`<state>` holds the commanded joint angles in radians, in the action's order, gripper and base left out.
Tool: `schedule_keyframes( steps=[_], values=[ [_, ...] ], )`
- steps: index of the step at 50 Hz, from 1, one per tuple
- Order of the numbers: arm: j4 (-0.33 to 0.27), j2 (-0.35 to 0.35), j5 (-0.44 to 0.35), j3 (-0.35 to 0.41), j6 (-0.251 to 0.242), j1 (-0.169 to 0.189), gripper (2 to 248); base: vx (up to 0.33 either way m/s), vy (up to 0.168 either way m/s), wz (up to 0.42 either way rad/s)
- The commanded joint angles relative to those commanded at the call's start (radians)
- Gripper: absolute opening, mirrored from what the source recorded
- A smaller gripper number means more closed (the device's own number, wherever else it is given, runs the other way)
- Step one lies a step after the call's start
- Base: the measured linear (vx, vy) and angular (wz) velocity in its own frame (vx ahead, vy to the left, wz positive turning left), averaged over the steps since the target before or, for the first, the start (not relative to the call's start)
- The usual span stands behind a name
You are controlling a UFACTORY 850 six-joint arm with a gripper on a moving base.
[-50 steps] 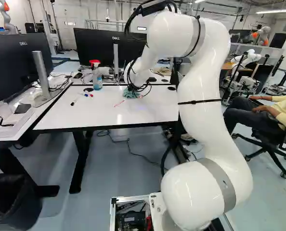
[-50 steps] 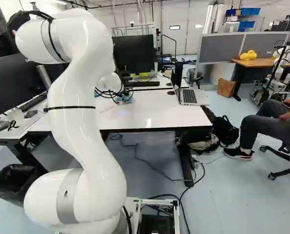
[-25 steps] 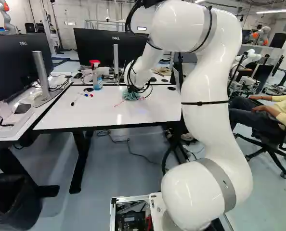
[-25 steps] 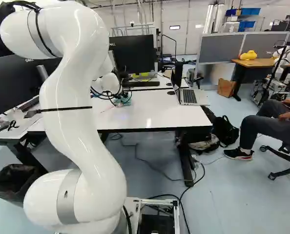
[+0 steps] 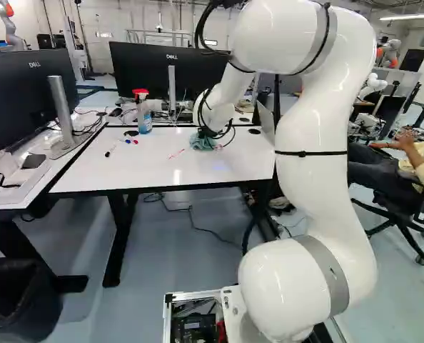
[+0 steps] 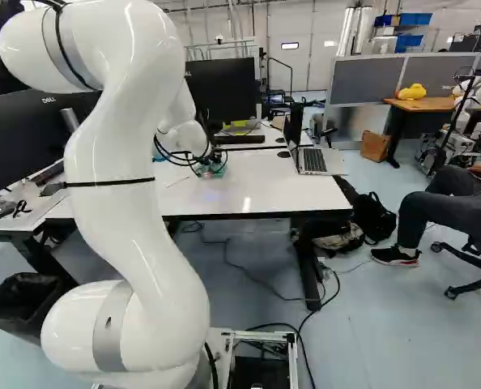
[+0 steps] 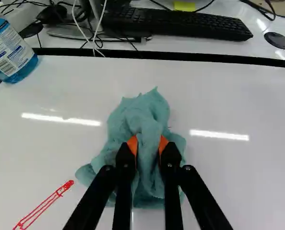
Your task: Clean the table with the green towel
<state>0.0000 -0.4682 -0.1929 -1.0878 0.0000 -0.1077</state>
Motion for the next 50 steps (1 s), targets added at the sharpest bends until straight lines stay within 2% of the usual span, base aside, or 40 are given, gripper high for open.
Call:
schedule_keyframes(
  steps=[15,26,38,50],
  values=[
    [0.0,0.003,0.0,0.004,0.0,0.042,65,0.0,0.0,0.0],
    [0.0,-0.024,0.0,-0.031,0.0,0.064,65,0.0,0.0,0.0],
    [0.0,-0.072,0.0,-0.095,0.0,0.063,65,0.0,0.0,0.0],
    [0.0,-0.109,0.0,-0.145,0.0,0.041,65,0.0,0.0,0.0]
  ],
)
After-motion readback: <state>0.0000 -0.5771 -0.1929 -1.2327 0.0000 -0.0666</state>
